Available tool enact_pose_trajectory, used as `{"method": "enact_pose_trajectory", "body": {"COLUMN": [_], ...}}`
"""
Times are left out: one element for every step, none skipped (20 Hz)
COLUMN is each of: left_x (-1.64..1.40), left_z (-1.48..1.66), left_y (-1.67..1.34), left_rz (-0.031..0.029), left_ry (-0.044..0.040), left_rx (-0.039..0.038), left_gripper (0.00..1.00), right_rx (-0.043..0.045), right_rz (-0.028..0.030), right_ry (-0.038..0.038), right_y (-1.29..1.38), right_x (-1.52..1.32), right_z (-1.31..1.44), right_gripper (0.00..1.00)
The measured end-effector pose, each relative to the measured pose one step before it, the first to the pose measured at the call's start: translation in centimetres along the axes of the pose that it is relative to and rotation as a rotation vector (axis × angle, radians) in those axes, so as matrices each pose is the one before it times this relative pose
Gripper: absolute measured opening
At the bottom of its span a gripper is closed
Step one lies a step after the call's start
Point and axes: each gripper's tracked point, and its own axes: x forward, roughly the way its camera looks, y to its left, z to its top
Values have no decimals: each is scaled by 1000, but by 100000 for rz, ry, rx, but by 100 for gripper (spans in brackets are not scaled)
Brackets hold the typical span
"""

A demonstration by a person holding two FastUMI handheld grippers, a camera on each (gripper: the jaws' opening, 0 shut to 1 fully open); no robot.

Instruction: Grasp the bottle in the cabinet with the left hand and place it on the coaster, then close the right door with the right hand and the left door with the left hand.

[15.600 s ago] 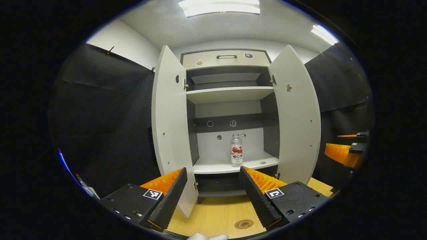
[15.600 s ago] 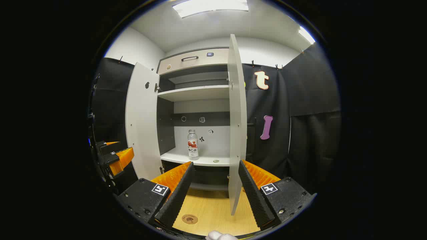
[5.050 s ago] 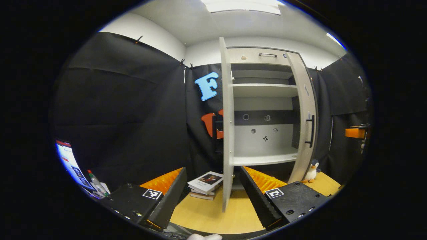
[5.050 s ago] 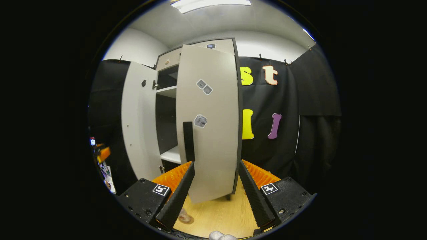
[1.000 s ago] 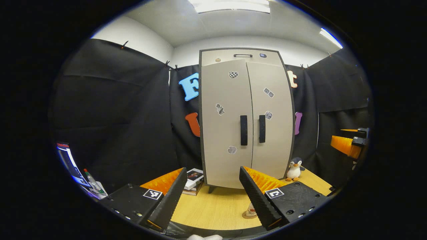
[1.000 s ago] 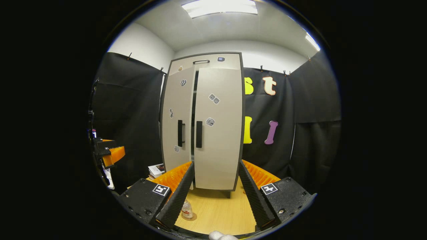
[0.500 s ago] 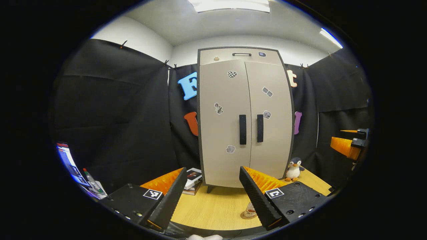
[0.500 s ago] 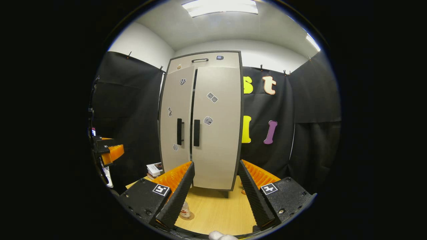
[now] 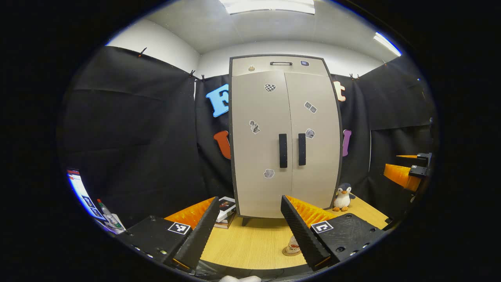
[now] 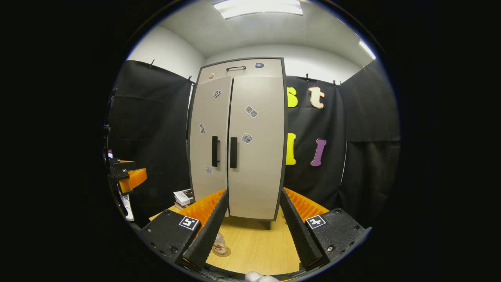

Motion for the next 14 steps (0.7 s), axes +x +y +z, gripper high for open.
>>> {"method": "enact_pose_trajectory", "body": {"left_x": [16, 2, 77, 64, -58, -24, 58, 173, 11, 110, 90, 82, 97, 71], "left_z": [137, -70, 35, 7, -80, -23, 48, 31, -35, -33, 72, 97, 7, 12], "left_y": [41, -19, -15, -54, -2, -146, -263, -49, 42, -67, -116, -111, -85, -39], "left_rz": [-179, 168, 140, 139, 173, -218, -594, 20, 365, -8, -96, -322, -64, -37], "left_ry": [-295, 230, -94, 72, 113, 235, -187, 30, -133, 42, -303, -193, -137, -200], "left_rx": [39, 173, 20, -232, -382, -495, -107, 532, 485, -100, -564, -475, -160, 96], "left_gripper": [96, 96, 96, 96, 96, 96, 96, 95, 96, 96, 96, 96, 96, 96], "right_rx": [-340, -146, 173, 121, -128, -12, 57, 98, 327, 612, 215, -414, -491, -126], "right_rz": [-66, 182, 228, 221, 98, 27, -690, -761, -405, 62, -221, -593, -567, -522], "right_ry": [156, 32, -333, -85, 478, -154, -685, -212, 558, 185, -328, -197, -234, -437], "right_y": [2, 42, 20, 15, -97, -112, -275, -311, -230, -2, -145, -316, -219, -205], "right_x": [16, -3, 30, 69, 71, 44, 90, 96, 101, 3, 45, 52, -2, -38], "right_z": [-25, -49, 65, 86, -9, 21, 213, -40, -66, -107, 211, 157, 161, 86], "right_gripper": [82, 82, 82, 81, 81, 82, 81, 82, 82, 82, 81, 82, 82, 81]}}
